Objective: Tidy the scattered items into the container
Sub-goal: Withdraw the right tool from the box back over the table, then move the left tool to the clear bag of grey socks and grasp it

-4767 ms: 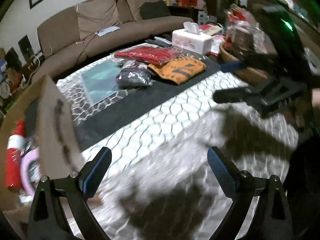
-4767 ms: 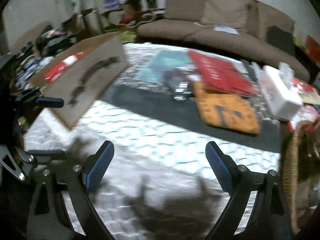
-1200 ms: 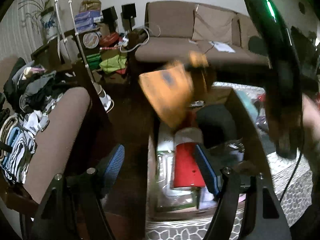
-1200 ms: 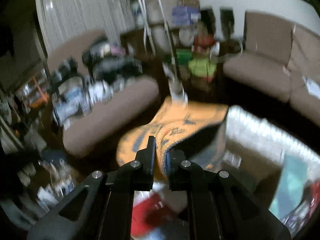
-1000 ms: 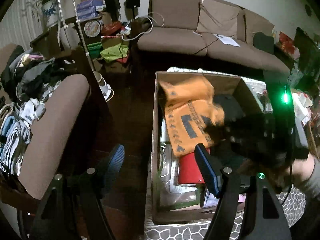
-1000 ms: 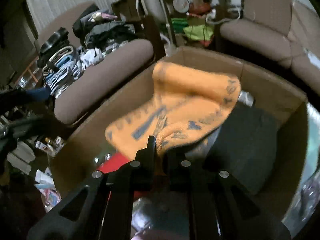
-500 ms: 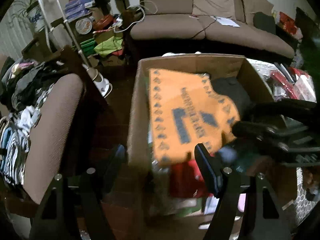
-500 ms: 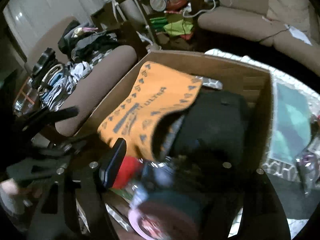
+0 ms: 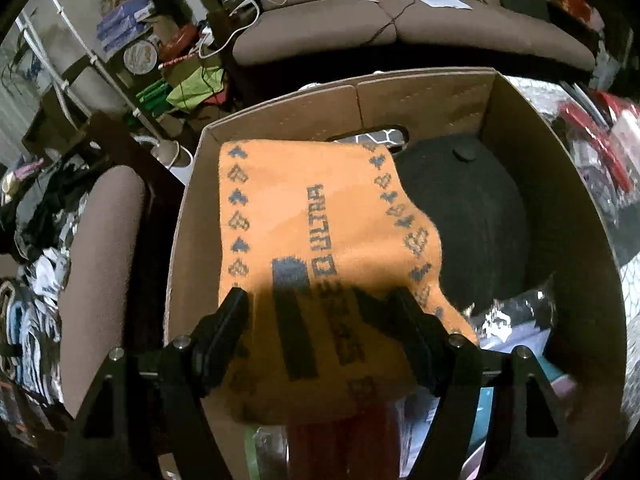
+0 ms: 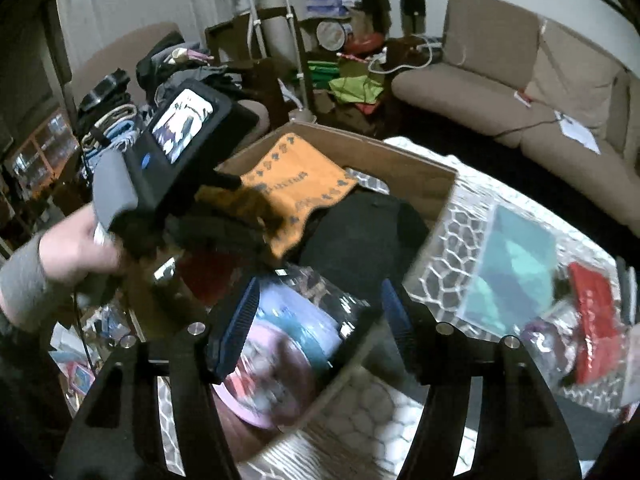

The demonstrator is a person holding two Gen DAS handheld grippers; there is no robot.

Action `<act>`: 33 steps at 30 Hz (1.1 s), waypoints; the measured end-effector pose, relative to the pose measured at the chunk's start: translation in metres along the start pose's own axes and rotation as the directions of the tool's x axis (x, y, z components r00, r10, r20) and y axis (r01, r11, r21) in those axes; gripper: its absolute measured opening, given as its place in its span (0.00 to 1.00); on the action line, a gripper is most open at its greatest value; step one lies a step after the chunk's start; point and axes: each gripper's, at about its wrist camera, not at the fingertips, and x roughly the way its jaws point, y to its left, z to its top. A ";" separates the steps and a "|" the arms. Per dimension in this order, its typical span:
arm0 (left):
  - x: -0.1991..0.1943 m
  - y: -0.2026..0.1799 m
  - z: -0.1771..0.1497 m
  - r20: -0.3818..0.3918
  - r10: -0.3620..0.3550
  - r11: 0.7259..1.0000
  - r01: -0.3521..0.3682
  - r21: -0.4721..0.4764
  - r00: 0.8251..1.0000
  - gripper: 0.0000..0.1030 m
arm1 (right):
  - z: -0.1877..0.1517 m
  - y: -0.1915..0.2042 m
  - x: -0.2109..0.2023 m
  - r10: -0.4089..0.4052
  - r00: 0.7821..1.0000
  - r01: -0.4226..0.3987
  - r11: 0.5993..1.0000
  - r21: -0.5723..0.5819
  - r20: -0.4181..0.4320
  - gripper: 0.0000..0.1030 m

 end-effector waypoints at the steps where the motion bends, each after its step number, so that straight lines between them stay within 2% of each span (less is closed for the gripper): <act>1: -0.004 0.001 0.000 0.004 0.001 1.000 -0.001 -0.012 1.000 0.72 | -0.004 -0.004 -0.006 -0.004 1.000 0.004 1.000 0.004 0.000 0.59; 4: -0.035 -0.005 -0.007 0.085 -0.005 1.000 0.007 -0.021 0.996 0.72 | -0.020 -0.026 -0.032 -0.048 0.998 0.048 0.999 0.026 0.027 0.59; 6: -0.063 -0.015 -0.014 0.164 -0.015 1.000 0.018 -0.017 0.986 0.72 | -0.029 -0.046 -0.052 -0.086 0.995 0.083 0.995 0.052 0.042 0.59; 11: -0.129 -0.063 -0.032 0.322 -0.140 0.990 0.144 0.010 0.936 0.77 | -0.061 -0.103 -0.104 -0.204 0.976 0.191 0.972 0.138 0.082 0.59; 13: -0.142 -0.088 -0.031 0.344 -0.213 0.976 0.216 0.028 0.915 0.84 | -0.077 -0.128 -0.120 -0.244 0.967 0.227 0.956 0.185 0.075 0.59; 15: -0.144 -0.114 -0.025 0.342 -0.263 0.964 0.262 0.050 0.902 0.85 | -0.092 -0.148 -0.128 -0.277 0.959 0.257 0.941 0.220 0.064 0.59; 19: -0.128 -0.173 -0.016 0.304 -0.333 0.942 0.329 0.066 0.893 0.85 | -0.126 -0.187 -0.131 -0.325 0.946 0.305 0.911 0.278 0.024 0.59; 22: -0.101 -0.217 -0.008 0.305 -0.327 0.945 0.318 0.082 0.894 0.85 | -0.148 -0.212 -0.125 -0.354 0.935 0.339 0.891 0.304 -0.004 0.59; 24: -0.084 -0.239 -0.005 0.322 -0.326 0.945 0.310 0.100 0.889 0.85 | -0.161 -0.232 -0.120 -0.357 0.934 0.341 0.880 0.331 -0.013 0.60; 25: -0.073 -0.250 -0.004 0.324 -0.331 0.943 0.313 0.108 0.886 0.85 | -0.165 -0.239 -0.117 -0.360 0.933 0.344 0.875 0.340 -0.017 0.61; 27: -0.051 -0.272 -0.002 0.301 -0.355 0.935 0.336 0.114 0.885 0.85 | -0.172 -0.256 -0.109 -0.371 0.928 0.357 0.863 0.357 -0.030 0.69; 28: -0.039 -0.283 0.000 0.280 -0.361 0.933 0.343 0.111 0.890 0.85 | -0.175 -0.266 -0.104 -0.377 0.926 0.360 0.857 0.369 -0.027 0.74; 33: 0.011 -0.310 0.013 0.209 -0.353 0.935 0.348 0.061 0.912 0.85 | -0.178 -0.310 -0.063 -0.360 0.930 0.360 0.850 0.384 -0.076 0.75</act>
